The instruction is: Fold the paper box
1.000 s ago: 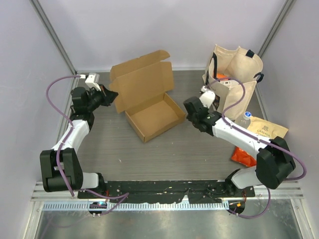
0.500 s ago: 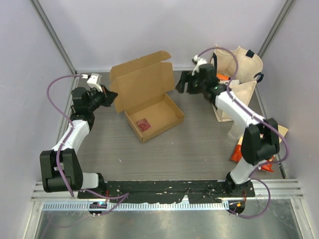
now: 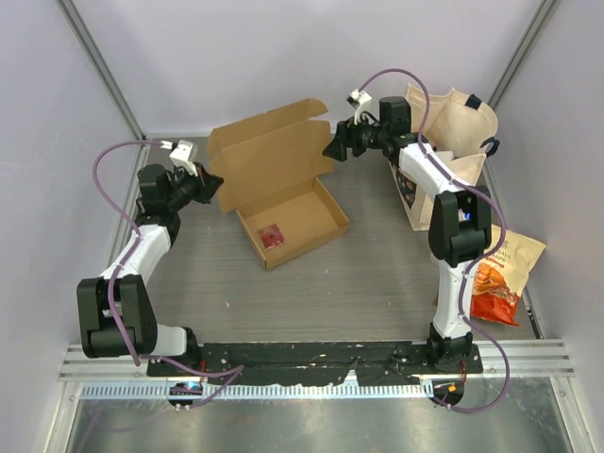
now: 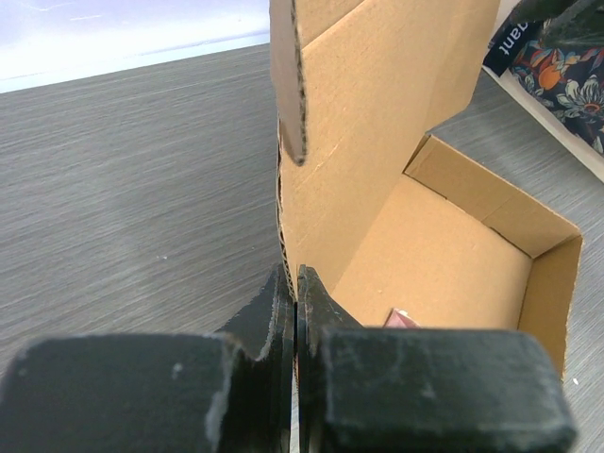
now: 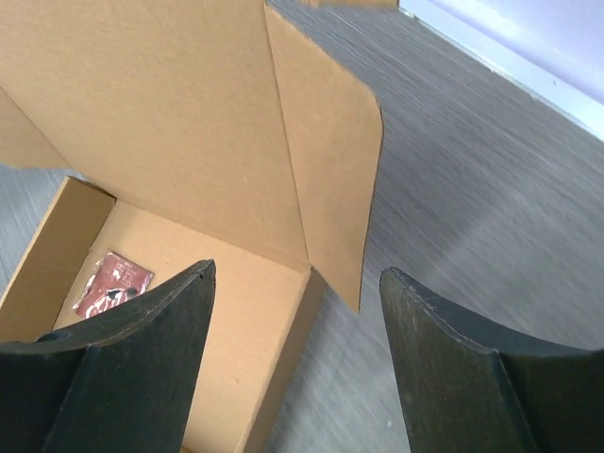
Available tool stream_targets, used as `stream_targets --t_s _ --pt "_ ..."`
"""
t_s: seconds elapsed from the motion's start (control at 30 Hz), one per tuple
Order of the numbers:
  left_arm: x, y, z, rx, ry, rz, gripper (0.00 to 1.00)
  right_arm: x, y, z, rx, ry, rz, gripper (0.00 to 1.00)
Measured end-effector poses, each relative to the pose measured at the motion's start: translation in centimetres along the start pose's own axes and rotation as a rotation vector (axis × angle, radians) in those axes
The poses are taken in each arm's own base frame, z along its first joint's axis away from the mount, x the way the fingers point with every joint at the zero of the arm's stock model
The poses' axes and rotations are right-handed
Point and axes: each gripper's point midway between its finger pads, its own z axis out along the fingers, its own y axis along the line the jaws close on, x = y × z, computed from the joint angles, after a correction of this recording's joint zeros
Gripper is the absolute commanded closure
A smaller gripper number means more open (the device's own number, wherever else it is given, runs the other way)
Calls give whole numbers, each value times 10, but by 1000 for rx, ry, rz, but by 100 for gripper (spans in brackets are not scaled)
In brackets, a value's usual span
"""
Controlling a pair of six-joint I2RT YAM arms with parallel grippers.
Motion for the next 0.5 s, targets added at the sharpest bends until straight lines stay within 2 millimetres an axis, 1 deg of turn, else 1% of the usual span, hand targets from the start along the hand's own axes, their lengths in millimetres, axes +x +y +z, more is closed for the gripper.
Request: stream_targets --t_s 0.07,0.17,0.27,0.3,0.37,0.4,0.43,0.47,0.5 --pt "1 1 1 -1 5 7 100 -4 2 8 -34 -7 -24 25" --pt "2 2 2 -1 8 13 100 -15 -2 21 -72 -32 -54 33" --pt "1 4 3 -3 9 15 100 -17 -6 28 -91 -42 -66 52" --pt "2 5 3 -4 11 14 100 -16 -7 30 -97 -42 -68 63" --pt "2 5 3 -6 12 11 100 -14 -6 31 -109 -40 -63 74" --pt "2 6 3 -9 12 8 100 -14 -5 32 -115 -40 -59 88" --pt "2 7 3 -14 11 2 100 -15 -3 32 -121 -41 -56 95" --pt "2 8 3 -26 10 -4 100 -16 -2 32 -124 -48 -59 98" --pt "1 11 3 -41 8 -12 100 -16 1 33 -130 -53 -56 99"
